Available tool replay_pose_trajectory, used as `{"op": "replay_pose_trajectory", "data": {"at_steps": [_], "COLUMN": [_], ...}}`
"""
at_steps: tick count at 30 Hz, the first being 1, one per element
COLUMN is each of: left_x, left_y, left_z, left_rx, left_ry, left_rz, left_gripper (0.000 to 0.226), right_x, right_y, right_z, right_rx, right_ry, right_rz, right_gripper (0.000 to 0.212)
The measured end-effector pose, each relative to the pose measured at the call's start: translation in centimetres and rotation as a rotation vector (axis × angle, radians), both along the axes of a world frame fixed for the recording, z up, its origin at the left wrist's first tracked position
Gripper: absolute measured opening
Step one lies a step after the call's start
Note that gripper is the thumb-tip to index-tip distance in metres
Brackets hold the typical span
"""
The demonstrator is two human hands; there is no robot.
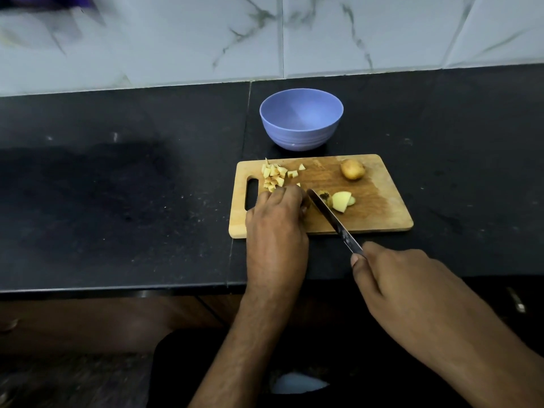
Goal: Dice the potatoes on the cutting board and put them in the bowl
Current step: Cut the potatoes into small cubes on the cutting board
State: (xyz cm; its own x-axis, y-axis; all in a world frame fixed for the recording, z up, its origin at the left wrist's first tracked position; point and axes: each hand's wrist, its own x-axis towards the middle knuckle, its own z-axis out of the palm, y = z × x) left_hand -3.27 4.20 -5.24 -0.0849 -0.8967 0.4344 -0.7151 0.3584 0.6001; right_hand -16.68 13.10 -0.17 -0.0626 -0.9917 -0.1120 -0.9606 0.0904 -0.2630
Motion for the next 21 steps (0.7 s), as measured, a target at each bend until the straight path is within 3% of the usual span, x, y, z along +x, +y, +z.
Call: {"op": "replay_pose_trajectory", "data": {"at_steps": [13,17,21], "left_x": [0.1,0.2,0.4], "left_y": [-0.1,-0.2,-0.3], "left_z": [0.0,-0.3,-0.3], "left_rx": [0.034,0.071,0.08], "left_ry": [0.004,0.076,0.162], "left_rz": [0.009,0.011,0.028], "left_gripper": [0.02,0.015,0.012], "right_x": [0.5,0.3,0.2], "right_y": [-0.9,-1.9,-1.5], "right_z": [0.0,-0.6,0.0], "right_rx": [0.038,0.081,0.036], "right_ry": [0.087,0.088,0.109], "right_rz": [0.007,0.033,0.029], "right_gripper": [0.023,0.018,0.027]}}
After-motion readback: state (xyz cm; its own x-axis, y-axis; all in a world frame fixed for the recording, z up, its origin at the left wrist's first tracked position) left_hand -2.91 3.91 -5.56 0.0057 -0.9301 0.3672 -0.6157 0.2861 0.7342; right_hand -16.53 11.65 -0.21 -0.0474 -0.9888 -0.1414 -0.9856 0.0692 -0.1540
